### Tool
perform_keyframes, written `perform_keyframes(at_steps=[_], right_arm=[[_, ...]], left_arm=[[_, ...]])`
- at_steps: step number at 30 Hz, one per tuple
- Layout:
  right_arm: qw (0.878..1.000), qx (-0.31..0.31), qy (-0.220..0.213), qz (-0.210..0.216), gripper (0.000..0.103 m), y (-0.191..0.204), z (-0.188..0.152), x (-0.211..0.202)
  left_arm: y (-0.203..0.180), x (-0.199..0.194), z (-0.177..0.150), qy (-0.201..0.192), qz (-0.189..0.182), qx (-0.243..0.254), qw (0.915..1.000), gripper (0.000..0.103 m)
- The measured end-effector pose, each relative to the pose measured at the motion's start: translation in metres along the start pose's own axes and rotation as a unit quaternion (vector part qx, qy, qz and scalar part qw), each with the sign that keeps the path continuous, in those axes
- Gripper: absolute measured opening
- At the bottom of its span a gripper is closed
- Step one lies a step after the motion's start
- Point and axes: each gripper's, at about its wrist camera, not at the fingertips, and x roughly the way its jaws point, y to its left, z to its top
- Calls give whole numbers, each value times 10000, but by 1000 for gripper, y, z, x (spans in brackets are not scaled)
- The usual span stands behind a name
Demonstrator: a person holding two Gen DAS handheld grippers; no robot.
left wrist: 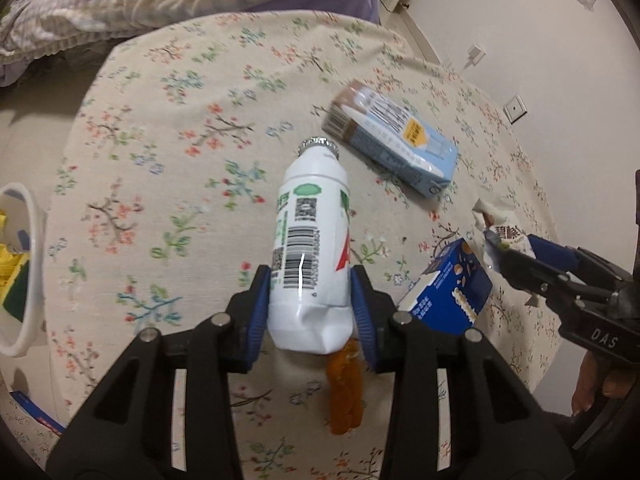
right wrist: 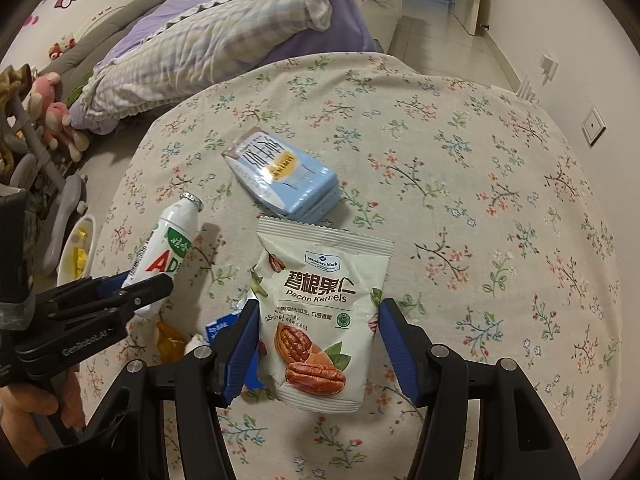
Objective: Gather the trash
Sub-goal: 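Carry the bottle and bag over the white bin and open both grippers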
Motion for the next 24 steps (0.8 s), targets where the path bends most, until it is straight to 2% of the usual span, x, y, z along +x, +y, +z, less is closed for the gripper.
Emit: perform_keyframes(at_steps=[9, 24], right_arm=[[9996, -224, -53, 177, 61, 37, 7, 4], [9957, -746, -16, 542, 61, 120, 11, 24]], left_arm=[[39, -32, -6, -282, 181, -173, 9993, 41], [116, -77, -35, -580, 585, -506, 9953, 41]])
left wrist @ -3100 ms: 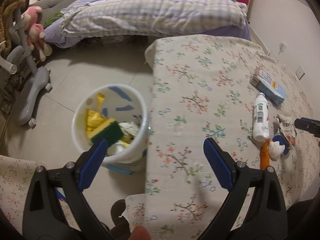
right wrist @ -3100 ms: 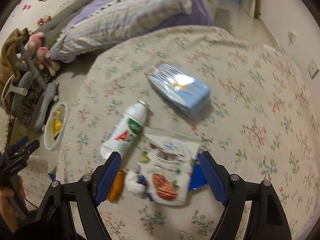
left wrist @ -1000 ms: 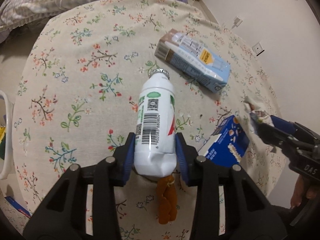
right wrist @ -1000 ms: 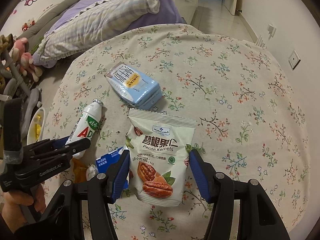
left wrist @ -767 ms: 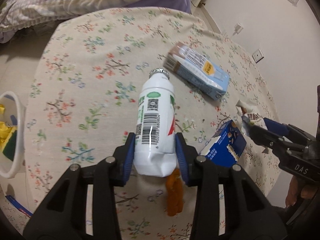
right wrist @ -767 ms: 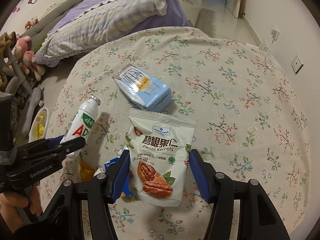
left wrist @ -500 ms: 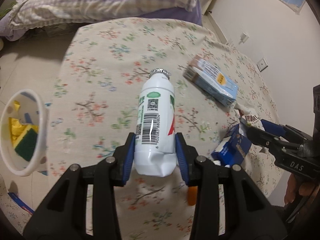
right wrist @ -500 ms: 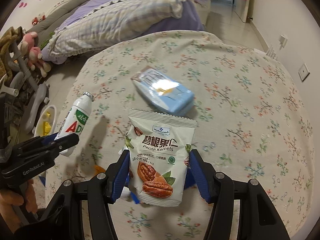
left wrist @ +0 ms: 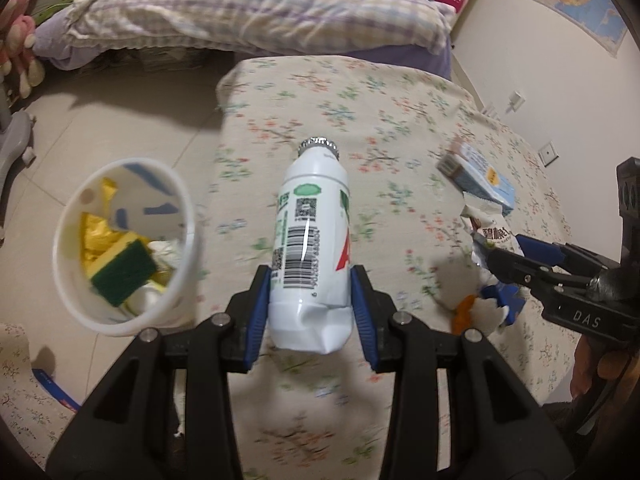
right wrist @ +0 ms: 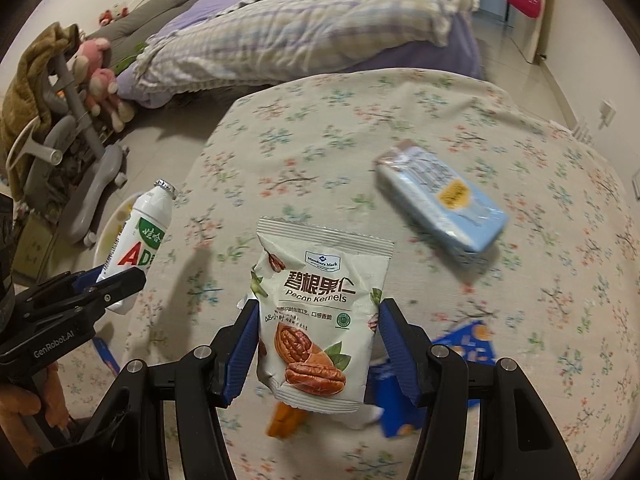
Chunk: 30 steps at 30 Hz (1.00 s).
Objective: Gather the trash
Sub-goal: 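Carry the bottle and bag over the white bin and open both grippers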
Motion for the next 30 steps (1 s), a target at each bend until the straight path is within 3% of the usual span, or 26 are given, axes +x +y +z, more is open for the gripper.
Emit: perform_keyframes(at_steps=[13, 20, 21, 22, 24, 30], right_arm=[[9984, -335, -3, 466, 61, 75, 9, 25], [9964, -520, -1, 675, 61, 112, 16, 42], [9961, -551, 16, 690, 61, 116, 17, 44], [9958, -599, 41, 697, 61, 121, 18, 47], [9955, -669, 74, 670, 61, 129, 19, 50], [9950, -690, 213, 684, 61, 146, 29, 64]], left_arm=[[101, -21, -20, -106, 340, -707, 9969, 41], [133, -27, -19, -312, 547, -1025, 9927, 42], [136, -27, -18, -314, 643, -1028, 9921, 52], [139, -28, -18, -291, 820, -1058, 9906, 70], [144, -32, -20, -328, 1075, -1134, 9872, 83], [165, -40, -26, -260, 1530, -1295, 9794, 88]])
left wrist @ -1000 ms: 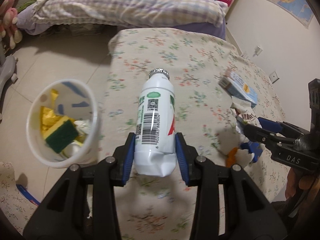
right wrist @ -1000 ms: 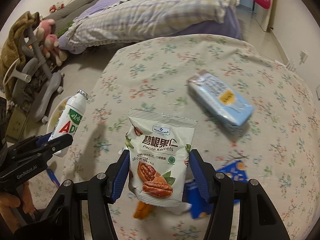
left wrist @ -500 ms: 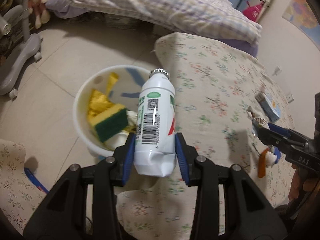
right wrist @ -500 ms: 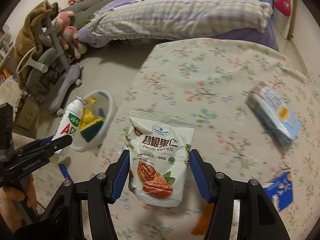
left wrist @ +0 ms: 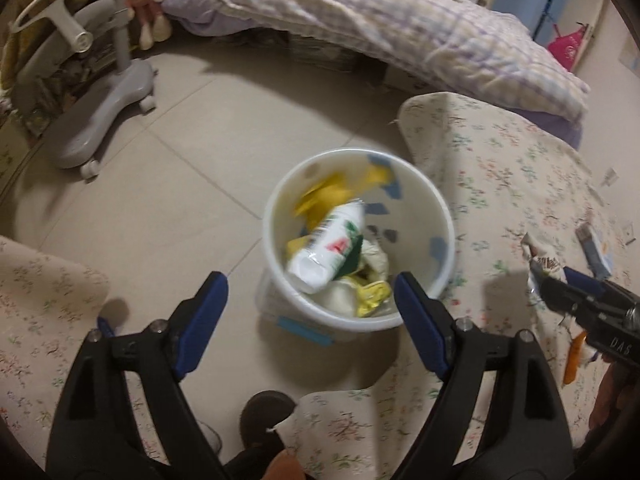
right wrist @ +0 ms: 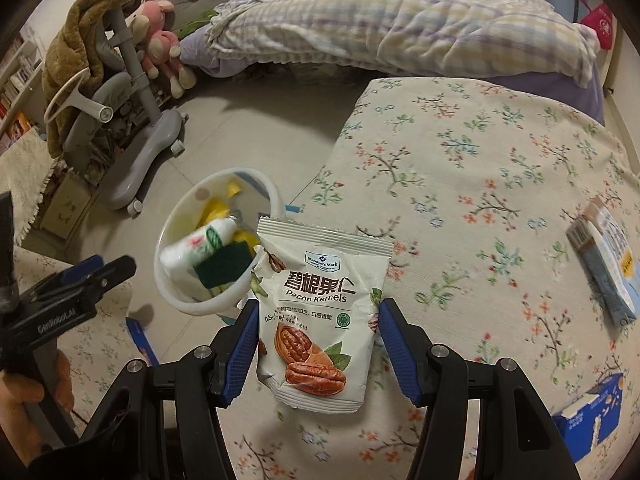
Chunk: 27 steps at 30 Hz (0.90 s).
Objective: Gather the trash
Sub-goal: 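Carry the bottle and bag over the white bin and open both grippers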
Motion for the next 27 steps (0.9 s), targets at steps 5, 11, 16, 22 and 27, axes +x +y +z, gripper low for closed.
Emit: perform_keyframes(at_steps=[5, 11, 16, 22, 27], right_arm=[[9999, -50, 61, 71, 61, 18, 16, 14], [9997, -131, 105, 169, 61, 43, 33, 32], [9995, -234, 12, 213, 63, 63, 42, 38], [9976, -330, -383, 471, 79, 74, 52, 25], [9970, -502, -500, 327, 79, 72, 50, 5]], left_arm=[[13, 0, 1, -7, 241, -67, 9997, 92], [23, 1, 2, 62, 204, -217, 9995, 93], [24, 1, 1, 67, 155, -233, 9996, 93], [21, -1, 0, 68, 106, -204, 9997, 93], [11, -2, -1, 76, 36, -97, 9999, 93]])
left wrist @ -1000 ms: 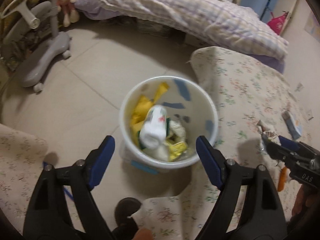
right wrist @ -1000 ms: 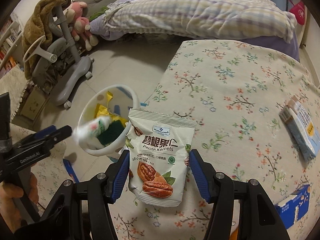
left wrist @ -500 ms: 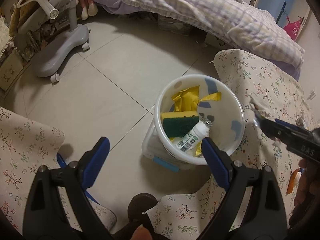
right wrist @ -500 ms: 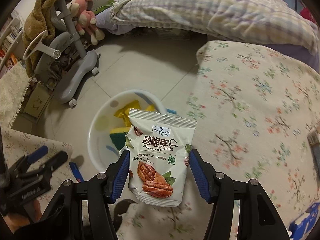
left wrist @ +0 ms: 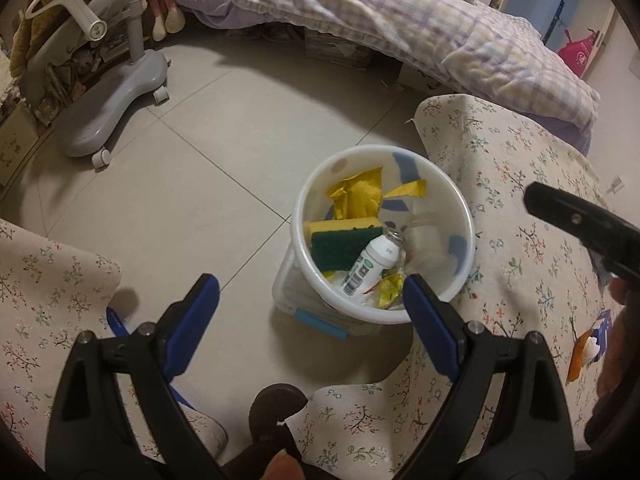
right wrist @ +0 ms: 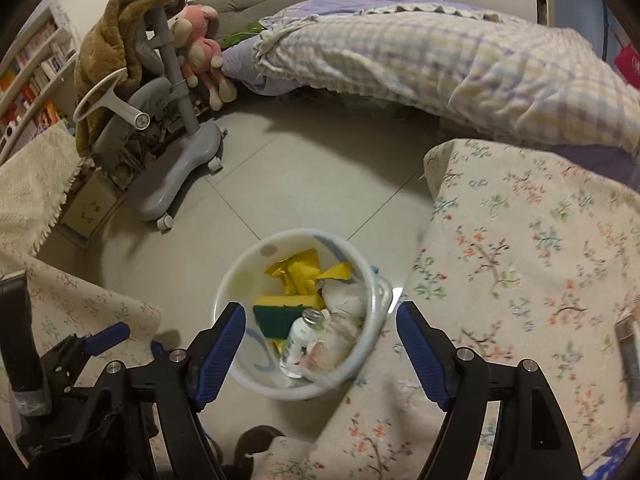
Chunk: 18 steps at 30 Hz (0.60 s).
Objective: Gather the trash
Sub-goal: 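Grasp the blue cracker box with the right gripper while the left gripper moves toward the orange peel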
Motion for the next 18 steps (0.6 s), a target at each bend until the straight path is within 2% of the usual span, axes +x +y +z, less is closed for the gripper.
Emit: perform_keyframes(at_steps=[4, 8, 18], right_arm=[[10000, 55, -4, -17, 79, -16, -11, -20], [9997, 103, 47, -208, 79, -40, -29, -38], [9946, 792, 172, -648, 80, -136, -90, -92]], left_arm=[[-16, -3, -3, -18, -74, 188, 9998, 93], [-32, -6, -7, -15, -193, 372, 9991, 93], [-78, -9, -20, 21, -290, 784, 9965, 93]])
